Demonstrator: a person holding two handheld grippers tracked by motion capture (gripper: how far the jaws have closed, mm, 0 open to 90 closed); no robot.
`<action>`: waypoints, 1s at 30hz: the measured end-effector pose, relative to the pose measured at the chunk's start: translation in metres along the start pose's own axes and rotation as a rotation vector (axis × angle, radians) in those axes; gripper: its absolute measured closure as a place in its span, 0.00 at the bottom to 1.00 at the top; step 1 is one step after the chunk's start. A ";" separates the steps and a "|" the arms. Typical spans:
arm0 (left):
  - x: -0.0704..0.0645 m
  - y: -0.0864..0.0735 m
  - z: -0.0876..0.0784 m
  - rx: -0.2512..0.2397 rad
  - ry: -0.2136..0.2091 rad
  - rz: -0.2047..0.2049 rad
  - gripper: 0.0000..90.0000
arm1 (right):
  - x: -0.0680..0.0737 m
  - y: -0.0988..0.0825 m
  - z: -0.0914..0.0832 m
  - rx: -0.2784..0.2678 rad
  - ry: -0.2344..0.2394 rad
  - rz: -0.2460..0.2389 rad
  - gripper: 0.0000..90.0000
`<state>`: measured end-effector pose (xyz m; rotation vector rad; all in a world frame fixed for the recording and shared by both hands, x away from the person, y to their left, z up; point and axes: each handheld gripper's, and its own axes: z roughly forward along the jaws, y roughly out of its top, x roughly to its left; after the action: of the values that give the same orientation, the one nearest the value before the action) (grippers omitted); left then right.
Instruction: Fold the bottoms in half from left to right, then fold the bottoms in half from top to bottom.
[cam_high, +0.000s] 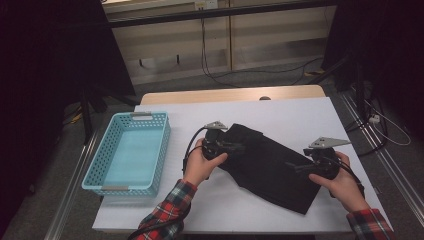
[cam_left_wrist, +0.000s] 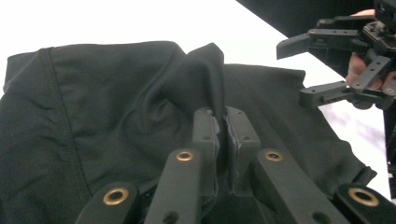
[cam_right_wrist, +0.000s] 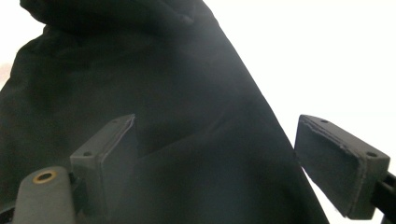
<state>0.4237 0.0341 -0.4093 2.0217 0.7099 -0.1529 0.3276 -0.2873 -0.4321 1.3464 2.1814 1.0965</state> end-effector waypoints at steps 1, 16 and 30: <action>-0.001 0.000 0.001 0.004 -0.005 0.000 0.93 | 0.000 0.000 0.000 0.001 0.000 0.000 0.16; -0.011 -0.001 0.006 0.014 -0.042 0.006 0.93 | 0.002 0.001 0.002 -0.001 0.002 -0.004 0.16; -0.010 0.001 -0.003 -0.024 0.010 0.009 0.36 | 0.010 0.005 0.004 -0.020 0.031 -0.017 0.16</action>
<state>0.4156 0.0318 -0.4032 2.0034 0.7061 -0.1286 0.3279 -0.2757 -0.4301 1.3087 2.1935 1.1381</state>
